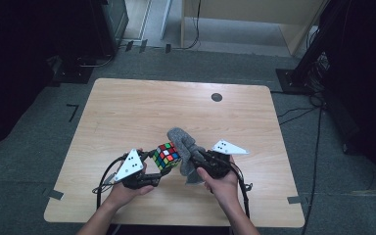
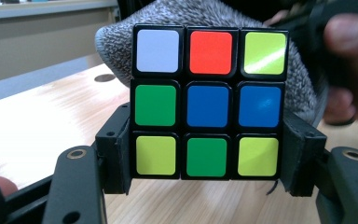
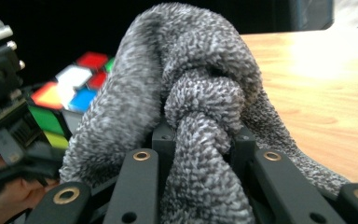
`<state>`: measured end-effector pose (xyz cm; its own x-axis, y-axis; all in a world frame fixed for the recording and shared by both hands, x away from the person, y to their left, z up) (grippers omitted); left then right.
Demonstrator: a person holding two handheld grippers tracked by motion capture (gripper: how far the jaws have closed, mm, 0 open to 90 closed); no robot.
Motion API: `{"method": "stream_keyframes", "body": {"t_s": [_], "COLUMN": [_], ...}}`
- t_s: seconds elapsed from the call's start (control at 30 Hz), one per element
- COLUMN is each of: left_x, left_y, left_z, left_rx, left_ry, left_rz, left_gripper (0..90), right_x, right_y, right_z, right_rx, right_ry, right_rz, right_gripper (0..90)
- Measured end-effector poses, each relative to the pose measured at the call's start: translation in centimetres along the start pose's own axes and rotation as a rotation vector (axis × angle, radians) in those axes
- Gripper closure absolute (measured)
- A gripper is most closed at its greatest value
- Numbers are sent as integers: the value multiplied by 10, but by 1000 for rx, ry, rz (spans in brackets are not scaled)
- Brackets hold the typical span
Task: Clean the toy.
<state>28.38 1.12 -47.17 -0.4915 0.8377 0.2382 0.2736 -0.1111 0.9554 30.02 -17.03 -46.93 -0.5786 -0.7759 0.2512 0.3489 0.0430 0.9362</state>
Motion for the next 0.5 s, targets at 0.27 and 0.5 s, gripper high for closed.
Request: {"method": "stream_keyframes", "body": {"t_s": [0.27,0.5], "left_x": [8,3], "left_y": [7,2], "left_z": [7,10], "left_rx": [72,80], "left_ry": [-27,10], "left_rz": [-56,-10], "left_gripper": [345,346], "right_x": [-22,-22], "right_y": [-23,-29], "right_z": [14,3], "right_rx": [34,36], "right_ry": [71,36], "right_rz": [106,172], "right_gripper": [727,720]}}
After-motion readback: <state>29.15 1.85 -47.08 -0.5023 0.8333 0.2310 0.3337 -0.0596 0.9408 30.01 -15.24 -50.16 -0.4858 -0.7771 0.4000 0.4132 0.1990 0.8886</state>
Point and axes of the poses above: each handheld gripper's, and its own axes: x roughly backward along the jaws, y roughly out of its top, z roughly to its left, the point moved 6 cm from there along -x, roughly forward along the jaws, and after that the axes turned 10 degrees about x, right-handed, at the moved point
